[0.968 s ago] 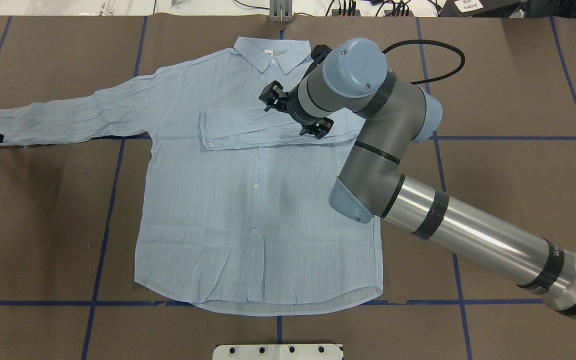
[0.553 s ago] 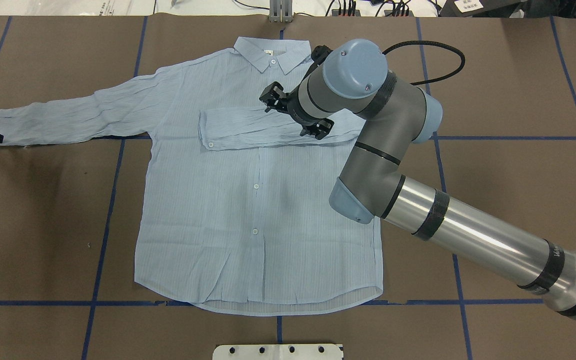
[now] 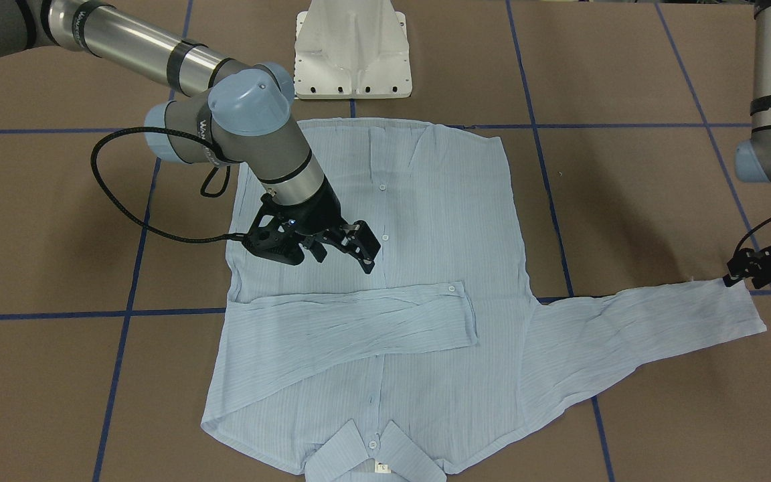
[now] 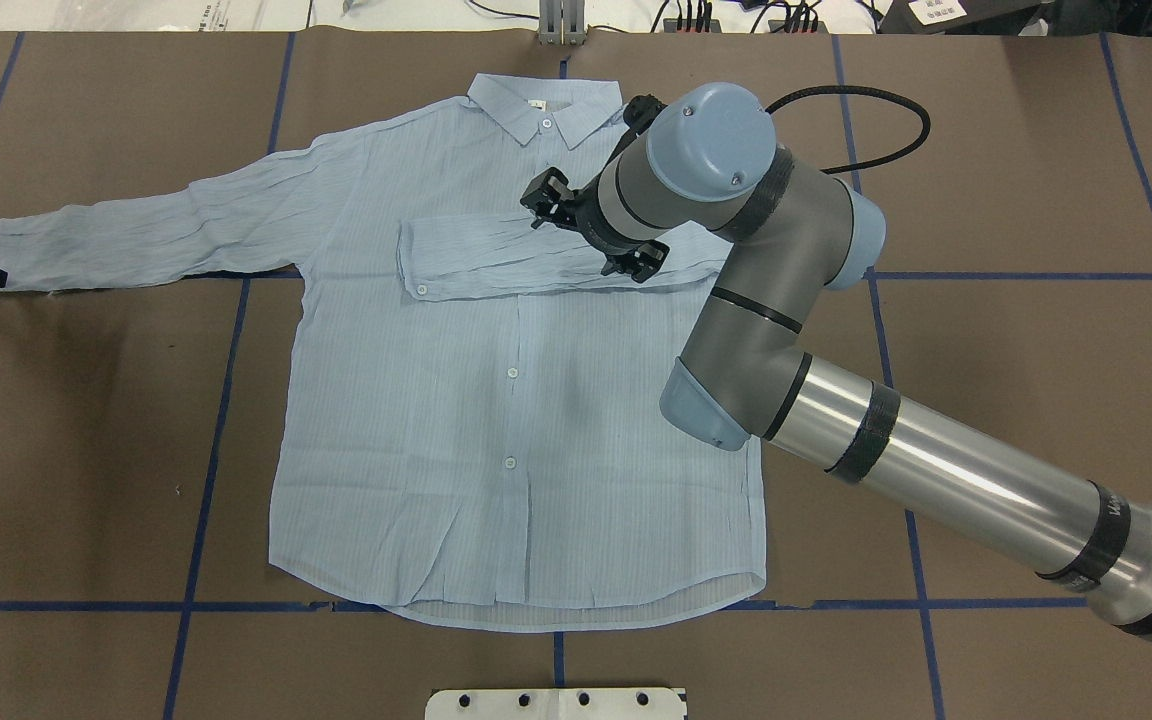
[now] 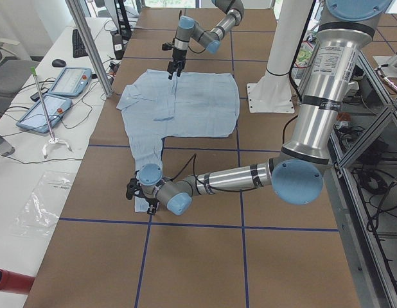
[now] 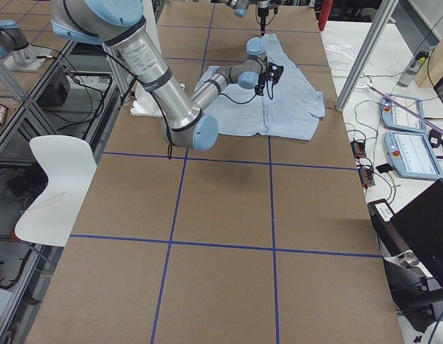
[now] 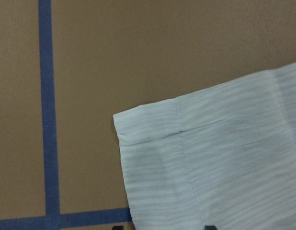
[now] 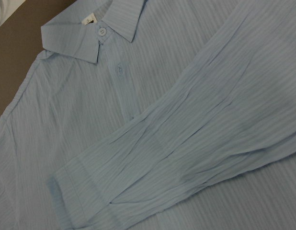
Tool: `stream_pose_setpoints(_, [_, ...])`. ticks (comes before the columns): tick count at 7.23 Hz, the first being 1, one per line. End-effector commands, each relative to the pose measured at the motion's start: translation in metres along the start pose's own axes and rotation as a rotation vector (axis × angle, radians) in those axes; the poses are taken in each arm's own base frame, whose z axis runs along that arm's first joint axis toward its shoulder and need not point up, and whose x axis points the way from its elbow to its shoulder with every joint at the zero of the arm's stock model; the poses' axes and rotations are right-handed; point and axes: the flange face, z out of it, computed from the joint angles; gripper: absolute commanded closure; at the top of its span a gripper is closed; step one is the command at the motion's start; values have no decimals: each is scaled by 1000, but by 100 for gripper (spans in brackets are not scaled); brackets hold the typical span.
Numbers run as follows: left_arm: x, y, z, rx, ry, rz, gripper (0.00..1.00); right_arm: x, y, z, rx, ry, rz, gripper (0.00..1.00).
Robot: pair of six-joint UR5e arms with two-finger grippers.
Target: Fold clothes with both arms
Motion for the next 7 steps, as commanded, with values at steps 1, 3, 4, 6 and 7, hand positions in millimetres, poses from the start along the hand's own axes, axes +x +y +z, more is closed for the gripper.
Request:
stream_pose_setpoints(1, [1, 1, 1, -2, 3, 3, 35, -2, 1, -3, 0, -7, -2, 0])
stream_pose_setpoints(3, [2, 1, 1, -4, 5, 2, 37, -2, 1, -4, 1, -9, -2, 0])
stream_pose_setpoints(4, [1, 2, 3, -7, 4, 3, 40, -3, 1, -5, 1, -10, -2, 0])
stream_pose_setpoints(6, [0, 3, 3, -8, 3, 0, 52, -2, 1, -5, 1, -10, -2, 0])
stream_pose_setpoints(7, [0, 3, 3, -9, 5, 0, 71, -3, 3, -6, -3, -14, -4, 0])
